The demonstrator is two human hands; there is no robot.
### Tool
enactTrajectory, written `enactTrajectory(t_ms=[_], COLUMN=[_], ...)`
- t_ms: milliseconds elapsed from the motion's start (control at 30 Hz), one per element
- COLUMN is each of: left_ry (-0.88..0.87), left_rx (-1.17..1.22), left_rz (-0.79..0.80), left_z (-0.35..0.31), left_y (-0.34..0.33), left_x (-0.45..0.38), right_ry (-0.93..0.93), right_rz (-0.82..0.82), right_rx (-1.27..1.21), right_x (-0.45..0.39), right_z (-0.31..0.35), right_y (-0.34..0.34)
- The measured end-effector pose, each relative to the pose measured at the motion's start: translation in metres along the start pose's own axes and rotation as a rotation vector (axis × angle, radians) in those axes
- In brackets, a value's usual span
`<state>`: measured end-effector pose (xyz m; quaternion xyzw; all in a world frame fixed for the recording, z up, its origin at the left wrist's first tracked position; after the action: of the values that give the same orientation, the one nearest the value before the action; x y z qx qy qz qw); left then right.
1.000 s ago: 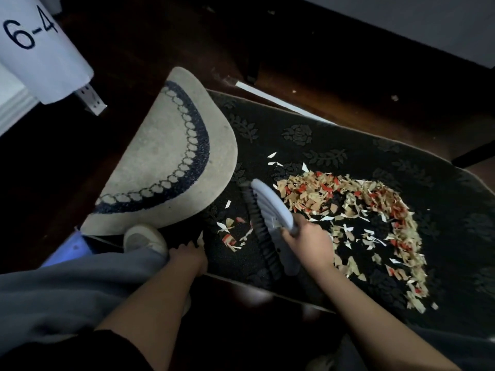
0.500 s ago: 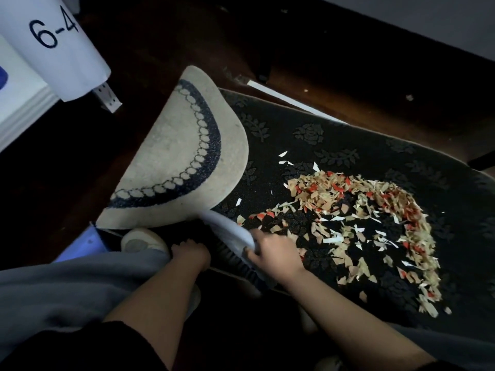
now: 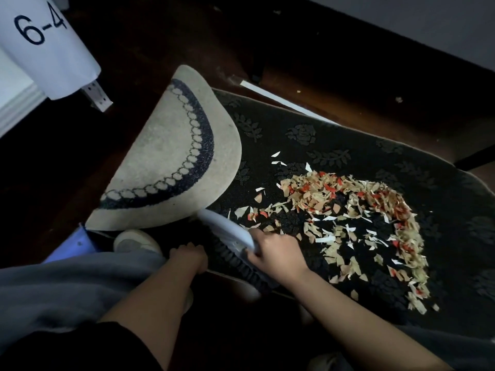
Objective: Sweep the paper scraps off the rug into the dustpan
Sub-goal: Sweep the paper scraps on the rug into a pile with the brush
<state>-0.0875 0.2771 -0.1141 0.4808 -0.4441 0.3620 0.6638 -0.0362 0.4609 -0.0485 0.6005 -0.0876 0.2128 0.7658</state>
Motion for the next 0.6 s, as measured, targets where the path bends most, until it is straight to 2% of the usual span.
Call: enactTrajectory(t_ms=[67, 200, 333, 400, 467, 600], left_ry=[-0.010, -0.021, -0.058, -0.081, -0.100, -0.120], left_rx=[0.002, -0.019, -0.052, -0.064, -0.076, -0.092], left_rz=[0.025, 0.055, 0.076, 0.079, 0.085, 0.135], left_z=[-0.001, -0.002, -0.009, -0.016, -0.022, -0.033], left_y=[-0.001, -0.001, 0.002, 0.003, 0.003, 0.005], left_x=[-0.001, 0.001, 0.003, 0.002, 0.002, 0.000], right_ry=[-0.051, -0.277, -0.414, -0.405, -0.312, -0.197], right_rz=[0.023, -0.002, -0.086, -0.140, -0.154, -0.055], right_rx=[0.022, 0.013, -0.079, -0.114, -0.116, -0.035], right_x=[-0.003, 0.002, 0.017, 0.019, 0.014, -0.001], right_z=[-0.005, -0.042, -0.062, -0.058, -0.047, -0.027], right_y=[-0.003, 0.005, 0.017, 0.021, 0.020, 0.006])
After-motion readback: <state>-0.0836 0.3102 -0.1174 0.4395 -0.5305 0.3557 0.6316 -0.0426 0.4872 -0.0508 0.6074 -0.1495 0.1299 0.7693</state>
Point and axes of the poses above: each hand's wrist, its own x-axis away from the middle knuckle, its own y-axis out of the back of the hand, z = x × y, the point moved 1 cm from there along -x, towards the middle knuckle, and after that the axes turned 9 degrees about z, right-handed, at the moved point
